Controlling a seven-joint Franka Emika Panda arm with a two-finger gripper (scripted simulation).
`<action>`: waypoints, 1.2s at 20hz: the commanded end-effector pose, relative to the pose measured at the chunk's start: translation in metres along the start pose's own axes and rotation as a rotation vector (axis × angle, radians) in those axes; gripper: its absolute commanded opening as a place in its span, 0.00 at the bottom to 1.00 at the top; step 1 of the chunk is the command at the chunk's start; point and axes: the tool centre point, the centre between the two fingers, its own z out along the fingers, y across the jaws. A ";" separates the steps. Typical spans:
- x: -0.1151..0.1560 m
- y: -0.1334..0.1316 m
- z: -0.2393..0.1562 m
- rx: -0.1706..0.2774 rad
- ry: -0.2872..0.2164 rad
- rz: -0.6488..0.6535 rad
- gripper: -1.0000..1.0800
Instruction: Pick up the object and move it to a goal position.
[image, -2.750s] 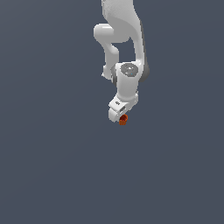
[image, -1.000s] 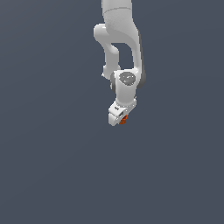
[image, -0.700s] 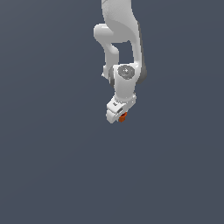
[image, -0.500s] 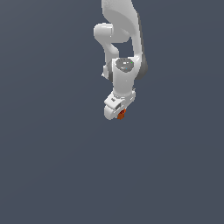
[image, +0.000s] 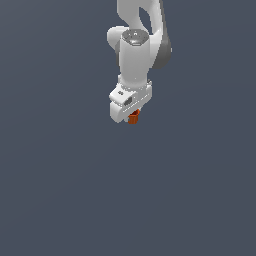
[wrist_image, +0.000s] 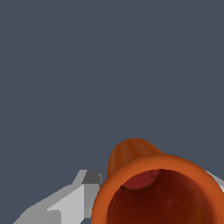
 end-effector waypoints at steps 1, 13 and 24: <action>-0.004 0.006 -0.027 0.001 0.001 -0.001 0.00; -0.021 0.035 -0.147 0.000 0.000 0.000 0.00; -0.029 0.055 -0.214 -0.001 -0.002 0.002 0.00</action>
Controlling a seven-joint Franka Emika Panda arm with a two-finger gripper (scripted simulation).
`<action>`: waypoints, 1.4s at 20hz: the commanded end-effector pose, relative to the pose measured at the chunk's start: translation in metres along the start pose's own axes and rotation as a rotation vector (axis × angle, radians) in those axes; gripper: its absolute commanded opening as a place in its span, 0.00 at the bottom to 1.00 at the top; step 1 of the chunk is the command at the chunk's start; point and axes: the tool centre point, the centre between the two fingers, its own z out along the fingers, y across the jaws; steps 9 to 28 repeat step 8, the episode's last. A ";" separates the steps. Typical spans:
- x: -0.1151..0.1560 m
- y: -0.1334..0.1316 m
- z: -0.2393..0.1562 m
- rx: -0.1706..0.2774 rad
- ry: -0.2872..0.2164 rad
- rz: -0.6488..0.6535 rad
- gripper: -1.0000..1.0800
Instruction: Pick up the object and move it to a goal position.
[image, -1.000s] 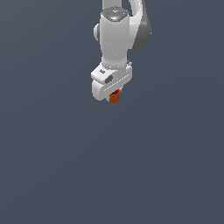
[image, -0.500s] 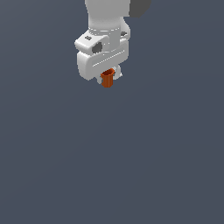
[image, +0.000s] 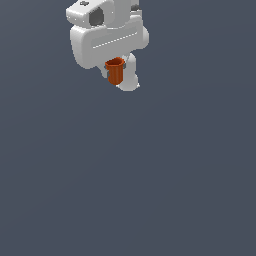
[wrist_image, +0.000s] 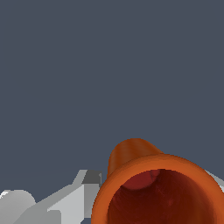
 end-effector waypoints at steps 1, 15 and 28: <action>-0.001 0.003 -0.010 0.000 0.000 0.000 0.00; -0.001 0.006 -0.019 0.000 0.000 0.000 0.00; -0.001 0.006 -0.019 0.000 0.000 0.000 0.00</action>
